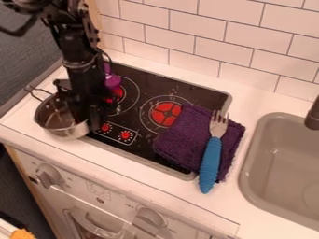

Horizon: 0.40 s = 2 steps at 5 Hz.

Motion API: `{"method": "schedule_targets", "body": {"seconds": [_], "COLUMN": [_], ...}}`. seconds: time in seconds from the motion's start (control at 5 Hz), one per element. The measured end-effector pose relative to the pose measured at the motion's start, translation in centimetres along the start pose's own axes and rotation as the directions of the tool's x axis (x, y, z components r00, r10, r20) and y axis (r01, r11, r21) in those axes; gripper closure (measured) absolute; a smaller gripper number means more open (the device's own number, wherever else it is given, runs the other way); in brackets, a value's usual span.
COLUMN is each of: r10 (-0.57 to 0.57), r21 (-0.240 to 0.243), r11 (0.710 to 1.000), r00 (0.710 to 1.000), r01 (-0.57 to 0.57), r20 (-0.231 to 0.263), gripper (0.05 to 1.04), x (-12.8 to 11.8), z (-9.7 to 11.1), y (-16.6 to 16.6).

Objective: Move the silver pot to the bottom of the left side burner.

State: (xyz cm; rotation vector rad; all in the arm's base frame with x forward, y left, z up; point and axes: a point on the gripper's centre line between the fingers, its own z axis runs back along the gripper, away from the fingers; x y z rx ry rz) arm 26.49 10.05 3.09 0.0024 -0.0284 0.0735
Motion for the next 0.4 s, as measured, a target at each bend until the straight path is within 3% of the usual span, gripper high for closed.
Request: {"method": "schedule_targets", "body": {"seconds": [0.2,0.4], "r10": [-0.043,-0.072], "r21": [-0.004,0.015], "r11": [0.999,0.997], "r00": [0.999,0.996], "r01": [0.043,0.071], "r20": [0.033,0.06], "gripper": [0.195,0.069], "x": [0.3,0.6], "z": [1.4,2.5], "y": [-1.5,-2.6]}}
